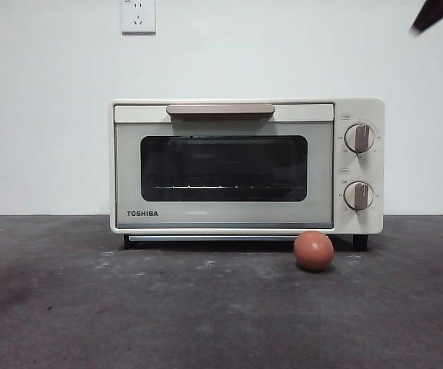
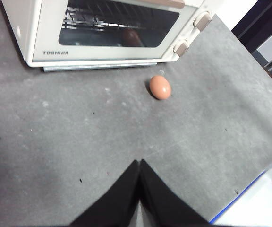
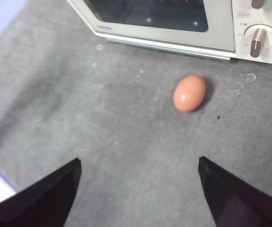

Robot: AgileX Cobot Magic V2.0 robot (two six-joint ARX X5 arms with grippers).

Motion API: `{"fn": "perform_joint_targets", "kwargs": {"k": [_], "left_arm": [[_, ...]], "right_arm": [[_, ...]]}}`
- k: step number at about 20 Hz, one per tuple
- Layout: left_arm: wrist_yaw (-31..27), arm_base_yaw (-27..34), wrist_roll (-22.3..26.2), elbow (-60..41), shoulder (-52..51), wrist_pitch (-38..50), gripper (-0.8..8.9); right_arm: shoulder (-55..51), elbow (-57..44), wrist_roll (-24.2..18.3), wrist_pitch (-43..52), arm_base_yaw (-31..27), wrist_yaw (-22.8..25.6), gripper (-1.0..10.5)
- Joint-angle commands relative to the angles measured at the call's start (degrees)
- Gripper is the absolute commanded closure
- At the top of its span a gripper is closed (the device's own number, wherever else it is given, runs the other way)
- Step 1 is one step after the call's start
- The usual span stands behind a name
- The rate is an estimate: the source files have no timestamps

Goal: Eggoven

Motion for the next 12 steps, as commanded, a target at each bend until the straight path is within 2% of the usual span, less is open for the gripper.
{"fn": "perform_joint_targets", "kwargs": {"k": [1,7,12], "left_arm": [[0.3,-0.1,0.3,1.0,0.3,0.6,8.06],[0.3,-0.1,0.3,1.0,0.4,0.6,8.06],[0.3,-0.1,0.3,1.0,0.4,0.5,8.06]], "right_arm": [[5.4,0.8,4.3,4.7,4.8,5.3,5.5],[20.6,0.8,10.5,19.1,16.5,20.2,5.5],[31.6,0.8,12.9,28.3,20.5,28.3,5.5]]}}
